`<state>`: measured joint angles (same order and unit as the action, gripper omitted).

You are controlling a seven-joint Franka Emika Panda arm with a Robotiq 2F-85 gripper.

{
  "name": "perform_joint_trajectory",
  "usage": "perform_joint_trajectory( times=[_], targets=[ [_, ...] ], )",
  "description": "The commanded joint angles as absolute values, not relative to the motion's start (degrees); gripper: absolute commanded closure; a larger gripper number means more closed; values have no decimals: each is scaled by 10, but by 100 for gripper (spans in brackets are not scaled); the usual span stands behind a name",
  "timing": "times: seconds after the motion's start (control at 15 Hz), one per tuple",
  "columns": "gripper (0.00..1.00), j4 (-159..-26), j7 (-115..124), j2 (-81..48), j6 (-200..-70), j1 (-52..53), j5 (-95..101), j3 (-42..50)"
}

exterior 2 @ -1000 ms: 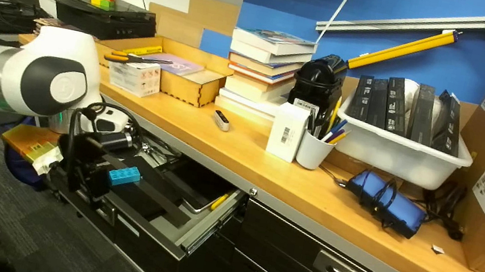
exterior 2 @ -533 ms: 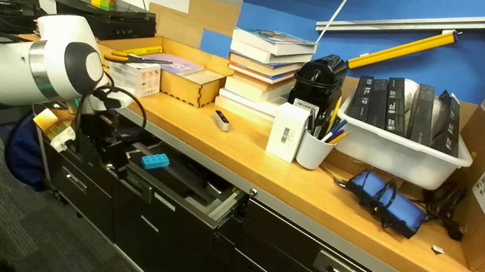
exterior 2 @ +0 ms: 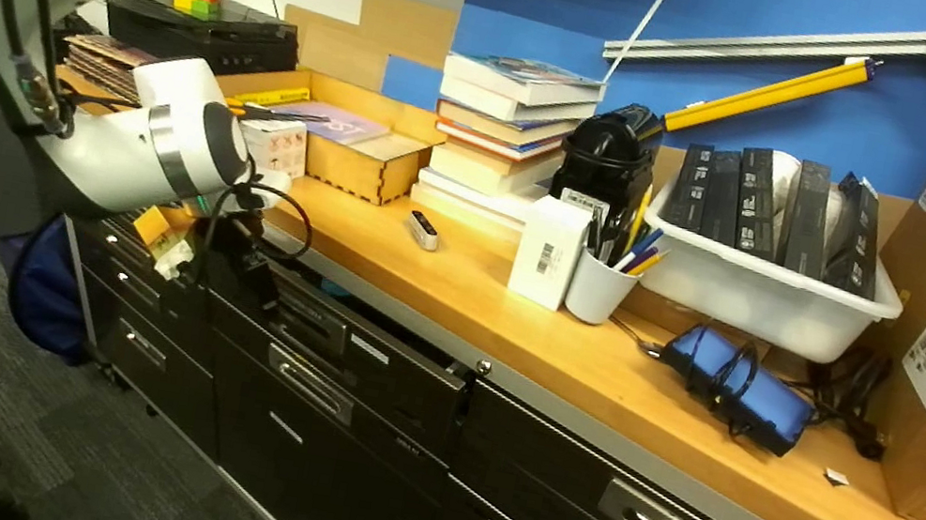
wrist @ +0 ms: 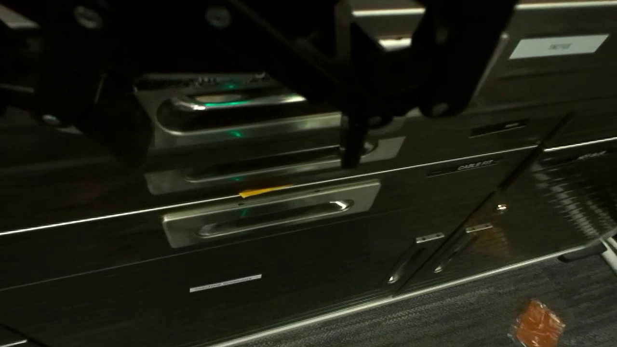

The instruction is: Pick up the blue object from the base top and put it in the open drawer and close it

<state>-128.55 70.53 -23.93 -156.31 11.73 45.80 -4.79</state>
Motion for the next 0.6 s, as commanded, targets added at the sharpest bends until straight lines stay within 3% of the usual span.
perform_joint_trajectory(
  times=[0.0,0.33,0.53],
  targets=[
    [0,-1230,764,-266,-1572,151,497,-27],
    [0,-1272,882,-189,-1581,197,633,19],
    [0,-1355,756,-123,-1568,153,553,-22]
  ],
)
